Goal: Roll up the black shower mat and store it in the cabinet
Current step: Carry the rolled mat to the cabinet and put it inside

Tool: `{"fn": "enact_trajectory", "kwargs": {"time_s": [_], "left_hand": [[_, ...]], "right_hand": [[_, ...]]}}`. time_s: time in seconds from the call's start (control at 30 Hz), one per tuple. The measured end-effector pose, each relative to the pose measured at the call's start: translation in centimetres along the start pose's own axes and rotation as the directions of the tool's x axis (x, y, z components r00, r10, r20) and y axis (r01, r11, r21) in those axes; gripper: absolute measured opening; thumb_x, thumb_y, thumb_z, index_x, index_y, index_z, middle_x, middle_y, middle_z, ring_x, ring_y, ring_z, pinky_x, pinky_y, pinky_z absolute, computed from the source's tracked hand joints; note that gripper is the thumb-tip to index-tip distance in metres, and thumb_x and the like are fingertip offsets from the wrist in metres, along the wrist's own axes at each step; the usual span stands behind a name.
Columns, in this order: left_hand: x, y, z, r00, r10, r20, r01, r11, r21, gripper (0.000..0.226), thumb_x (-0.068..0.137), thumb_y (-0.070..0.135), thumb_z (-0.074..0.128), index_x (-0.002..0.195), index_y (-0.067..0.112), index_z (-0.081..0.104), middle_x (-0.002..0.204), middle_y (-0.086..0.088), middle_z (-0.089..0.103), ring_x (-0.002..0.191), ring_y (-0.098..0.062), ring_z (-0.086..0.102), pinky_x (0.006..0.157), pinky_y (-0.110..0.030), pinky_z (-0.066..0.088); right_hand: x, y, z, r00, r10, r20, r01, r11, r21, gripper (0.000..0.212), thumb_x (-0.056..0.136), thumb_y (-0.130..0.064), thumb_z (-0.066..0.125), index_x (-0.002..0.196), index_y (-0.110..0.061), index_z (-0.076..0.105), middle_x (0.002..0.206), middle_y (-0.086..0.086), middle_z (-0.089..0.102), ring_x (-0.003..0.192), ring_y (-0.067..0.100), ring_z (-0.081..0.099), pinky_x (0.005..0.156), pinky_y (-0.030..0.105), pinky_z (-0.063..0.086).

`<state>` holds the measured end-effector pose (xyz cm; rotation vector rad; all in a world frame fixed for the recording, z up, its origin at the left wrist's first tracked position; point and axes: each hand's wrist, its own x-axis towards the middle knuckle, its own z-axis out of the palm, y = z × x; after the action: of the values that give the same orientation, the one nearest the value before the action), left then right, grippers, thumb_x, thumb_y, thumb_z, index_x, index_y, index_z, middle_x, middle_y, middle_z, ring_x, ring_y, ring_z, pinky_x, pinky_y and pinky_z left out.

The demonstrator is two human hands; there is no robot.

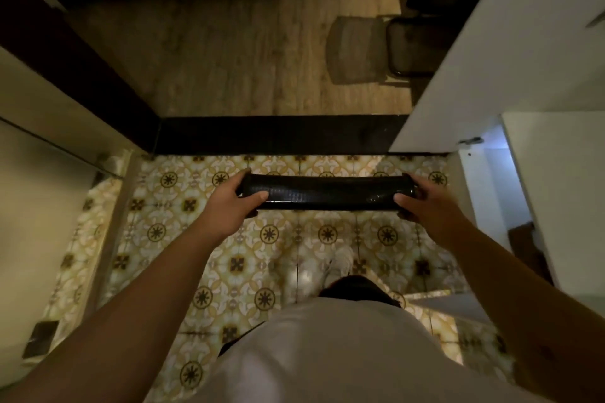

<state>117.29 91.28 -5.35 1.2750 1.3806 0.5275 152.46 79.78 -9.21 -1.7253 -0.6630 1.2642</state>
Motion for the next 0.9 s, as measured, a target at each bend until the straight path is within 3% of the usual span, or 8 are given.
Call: {"fn": "enact_trajectory", "kwargs": {"time_s": [0.13, 0.3, 0.43, 0.53, 0.63, 0.7, 0.8, 0.9], "left_hand": [[5.1, 3.6, 2.1, 1.0, -0.019, 0.016, 0.019, 1.0, 0.007, 0.066, 0.085, 0.018, 0.071, 0.145, 0.018, 0.04, 0.127, -0.004, 0.054, 0.105, -0.018, 0.062, 0.078, -0.031, 0.058], [11.5, 8.4, 5.9, 0.993, 0.026, 0.119, -0.03, 0.999, 0.033, 0.067, 0.083, 0.018, 0.072, 0.143, 0.021, 0.042, 0.122, 0.002, 0.057, 0.1, -0.014, 0.064, 0.072, -0.027, 0.058], [16.3, 11.7, 9.6, 0.972, 0.023, 0.235, -0.041, 0.997, 0.07, 0.071, 0.082, 0.019, 0.074, 0.145, 0.021, 0.04, 0.125, -0.004, 0.056, 0.102, -0.02, 0.064, 0.079, -0.036, 0.058], [19.8, 14.1, 12.8, 0.941, 0.013, 0.339, -0.054, 0.992, 0.111, 0.07, 0.082, 0.017, 0.073, 0.144, 0.019, 0.041, 0.126, -0.007, 0.057, 0.103, -0.022, 0.064, 0.077, -0.034, 0.058], [23.4, 16.5, 16.3, 0.881, 0.0, 0.473, -0.085, 0.984, 0.157, 0.063, 0.084, 0.016, 0.072, 0.141, 0.014, 0.046, 0.127, -0.013, 0.059, 0.106, -0.026, 0.063, 0.084, -0.039, 0.056], [25.5, 18.5, 18.9, 0.829, 0.02, 0.559, -0.166, 0.963, 0.211, 0.052, 0.085, 0.019, 0.071, 0.134, 0.022, 0.052, 0.118, -0.005, 0.064, 0.102, -0.019, 0.065, 0.079, -0.029, 0.056], [28.1, 21.7, 22.7, 0.741, 0.088, 0.666, -0.318, 0.919, 0.232, 0.036, 0.086, 0.017, 0.069, 0.104, 0.046, 0.056, 0.094, 0.019, 0.067, 0.084, 0.0, 0.067, 0.068, -0.013, 0.051], [30.1, 24.9, 26.1, 0.645, 0.118, 0.755, -0.444, 0.862, 0.244, 0.04, 0.086, 0.01, 0.067, 0.101, 0.045, 0.054, 0.076, 0.03, 0.066, 0.075, 0.015, 0.062, 0.06, -0.003, 0.044]], "right_hand": [[4.8, -2.5, -2.4, 0.999, 0.011, -0.042, -0.011, 1.0, -0.011, 0.056, 0.083, -0.009, 0.071, 0.135, -0.017, 0.051, 0.113, 0.007, 0.061, 0.093, 0.02, 0.065, 0.075, 0.035, 0.057], [8.4, -4.5, -6.8, 0.994, 0.003, -0.106, -0.002, 1.0, 0.009, 0.062, 0.083, -0.012, 0.07, 0.14, -0.018, 0.046, 0.105, -0.006, 0.058, 0.09, 0.013, 0.064, 0.065, 0.023, 0.058], [9.2, -4.1, -10.3, 0.976, 0.025, -0.214, -0.014, 0.998, 0.053, 0.063, 0.082, -0.016, 0.073, 0.14, -0.019, 0.047, 0.117, 0.004, 0.058, 0.096, 0.018, 0.064, 0.08, 0.04, 0.058], [9.2, -3.6, -12.5, 0.948, 0.065, -0.311, -0.029, 0.992, 0.12, 0.065, 0.08, -0.019, 0.074, 0.139, -0.02, 0.048, 0.121, 0.005, 0.058, 0.101, 0.021, 0.063, 0.077, 0.037, 0.058], [8.7, -3.0, -13.9, 0.897, 0.088, -0.433, -0.014, 0.985, 0.172, 0.063, 0.078, -0.019, 0.076, 0.136, -0.022, 0.051, 0.117, 0.002, 0.059, 0.096, 0.015, 0.064, 0.066, 0.025, 0.057], [8.2, -2.5, -14.6, 0.86, 0.105, -0.498, -0.001, 0.979, 0.206, 0.061, 0.078, -0.019, 0.076, 0.134, -0.022, 0.052, 0.117, 0.003, 0.059, 0.096, 0.016, 0.064, 0.067, 0.026, 0.058], [7.5, -2.4, -14.9, 0.793, 0.173, -0.584, 0.023, 0.95, 0.312, 0.057, 0.08, -0.017, 0.075, 0.132, -0.024, 0.054, 0.12, 0.006, 0.058, 0.098, 0.021, 0.065, 0.074, 0.034, 0.058], [6.9, -2.8, -14.5, 0.707, 0.192, -0.68, 0.104, 0.924, 0.368, 0.049, 0.08, -0.017, 0.074, 0.123, -0.033, 0.057, 0.119, 0.001, 0.06, 0.099, 0.018, 0.065, 0.075, 0.034, 0.057]]}}
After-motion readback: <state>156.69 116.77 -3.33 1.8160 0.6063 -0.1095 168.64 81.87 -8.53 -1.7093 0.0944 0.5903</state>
